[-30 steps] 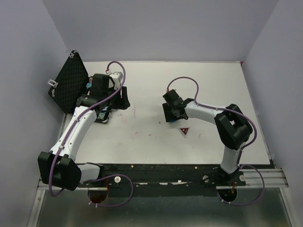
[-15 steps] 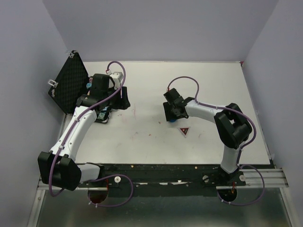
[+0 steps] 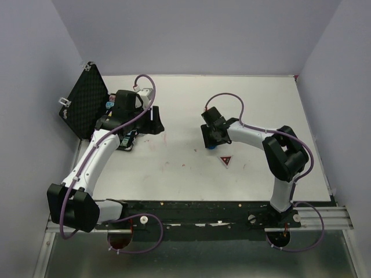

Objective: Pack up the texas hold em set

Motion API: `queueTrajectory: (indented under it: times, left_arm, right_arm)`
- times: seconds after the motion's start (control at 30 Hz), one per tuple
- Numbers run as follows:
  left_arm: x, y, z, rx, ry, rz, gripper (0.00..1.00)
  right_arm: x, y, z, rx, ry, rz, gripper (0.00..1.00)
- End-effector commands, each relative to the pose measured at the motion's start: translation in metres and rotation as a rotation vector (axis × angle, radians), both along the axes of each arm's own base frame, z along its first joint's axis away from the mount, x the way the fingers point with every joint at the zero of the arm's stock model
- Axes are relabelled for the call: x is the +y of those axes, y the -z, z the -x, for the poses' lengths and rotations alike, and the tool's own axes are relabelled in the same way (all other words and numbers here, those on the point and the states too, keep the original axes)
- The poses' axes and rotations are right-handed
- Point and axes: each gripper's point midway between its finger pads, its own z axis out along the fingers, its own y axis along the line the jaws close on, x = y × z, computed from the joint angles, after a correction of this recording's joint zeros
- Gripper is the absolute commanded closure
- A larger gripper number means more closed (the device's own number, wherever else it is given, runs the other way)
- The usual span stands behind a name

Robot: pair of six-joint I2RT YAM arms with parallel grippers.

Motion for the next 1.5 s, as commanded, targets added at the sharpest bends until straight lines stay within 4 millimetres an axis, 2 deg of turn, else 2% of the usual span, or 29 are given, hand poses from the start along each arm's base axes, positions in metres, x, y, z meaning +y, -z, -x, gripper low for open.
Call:
queueTrajectory:
  times: [0.0,0.1,0.27,0.43,0.63,0.77,0.97,1.1,1.27,1.47]
  left_arm:
    - [-0.027,0.003,0.006,0.054,0.081,0.121,0.31]
    - [-0.041,0.006,0.01,0.106,0.125,0.194,0.32]
    - [-0.064,0.013,0.018,0.205,0.192,0.323,0.32]
    - [-0.076,0.023,0.022,0.267,0.224,0.363,0.32]
    - [-0.092,0.034,0.029,0.361,0.268,0.437,0.33]
    - [-0.098,0.04,0.032,0.401,0.279,0.454,0.34]
    - [-0.113,0.039,0.045,0.437,0.362,0.481,0.35]
    - [-0.122,0.051,0.052,0.481,0.379,0.461,0.38]
    - [-0.13,0.056,0.059,0.518,0.405,0.462,0.43]
    - [-0.136,0.055,0.063,0.544,0.431,0.494,0.58]
  right_arm:
    - [0.002,-0.002,0.013,0.027,-0.071,-0.033,0.58]
    - [0.01,-0.017,0.018,-0.023,-0.12,-0.085,0.59]
    - [0.019,-0.027,0.03,-0.072,-0.209,-0.117,0.6]
    - [0.04,-0.044,0.045,-0.154,-0.313,-0.156,0.61]
    - [0.074,-0.081,0.068,-0.308,-0.456,-0.242,0.61]
    - [0.086,-0.107,0.078,-0.393,-0.501,-0.297,0.61]
    - [0.088,-0.113,0.084,-0.415,-0.523,-0.303,0.62]
    - [0.088,-0.117,0.088,-0.428,-0.527,-0.31,0.62]
    - [0.087,-0.123,0.089,-0.445,-0.529,-0.313,0.62]
    - [0.086,-0.122,0.088,-0.449,-0.525,-0.3,0.62]
